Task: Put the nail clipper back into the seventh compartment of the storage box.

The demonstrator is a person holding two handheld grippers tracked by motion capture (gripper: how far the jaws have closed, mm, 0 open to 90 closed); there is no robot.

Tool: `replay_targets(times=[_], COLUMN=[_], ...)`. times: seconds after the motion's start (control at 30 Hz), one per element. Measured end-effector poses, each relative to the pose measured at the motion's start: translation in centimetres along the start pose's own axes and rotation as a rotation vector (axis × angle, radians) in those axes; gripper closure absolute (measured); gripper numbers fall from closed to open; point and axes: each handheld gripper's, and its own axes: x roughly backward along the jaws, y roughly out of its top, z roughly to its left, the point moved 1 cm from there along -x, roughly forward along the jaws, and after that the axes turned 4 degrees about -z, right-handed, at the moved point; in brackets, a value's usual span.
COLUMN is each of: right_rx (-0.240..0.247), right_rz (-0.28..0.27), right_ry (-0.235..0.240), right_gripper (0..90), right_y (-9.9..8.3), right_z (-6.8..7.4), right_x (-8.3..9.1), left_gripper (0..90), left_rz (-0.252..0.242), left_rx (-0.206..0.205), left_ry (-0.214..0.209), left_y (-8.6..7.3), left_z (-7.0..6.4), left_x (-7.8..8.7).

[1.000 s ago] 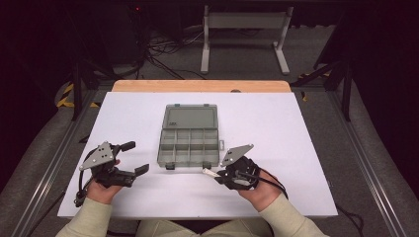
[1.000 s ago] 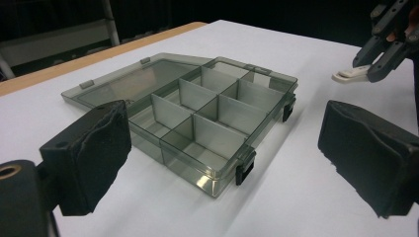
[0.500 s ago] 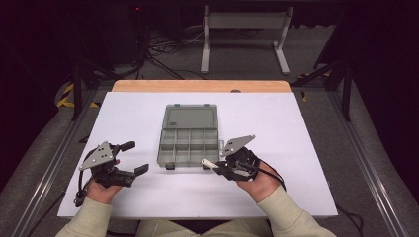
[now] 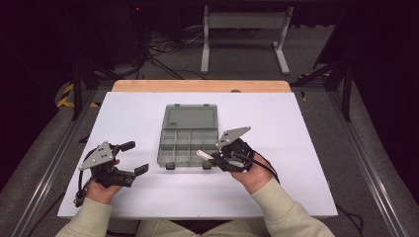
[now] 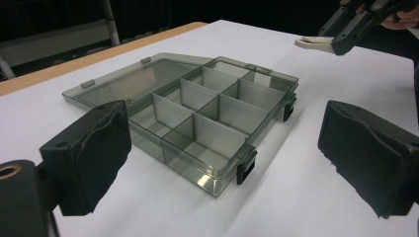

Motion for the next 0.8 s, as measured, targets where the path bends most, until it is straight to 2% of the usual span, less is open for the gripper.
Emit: replay_targets(times=[0.3,0.6,0.8], right_rx=[-0.023,-0.021,-0.02], right_rz=[-0.013,-0.017,-0.023], right_ry=[0.001,0.0,0.001], right_gripper=[77.7,77.7,77.6], right_y=[0.9,1.9,2.7], right_z=[-1.0,-1.7,-2.1], right_x=[-1.1,-2.7,-3.7], left_gripper=[6.7,6.7,6.7], left_rz=[0.0,0.001,0.0], left_rx=[-0.002,0.012,0.0], left_ry=[0.001,0.001,0.002], left_y=[0.0,-0.1,0.0], left_z=[0.1,0.0,0.1], left_x=[0.0,0.0,0.1])
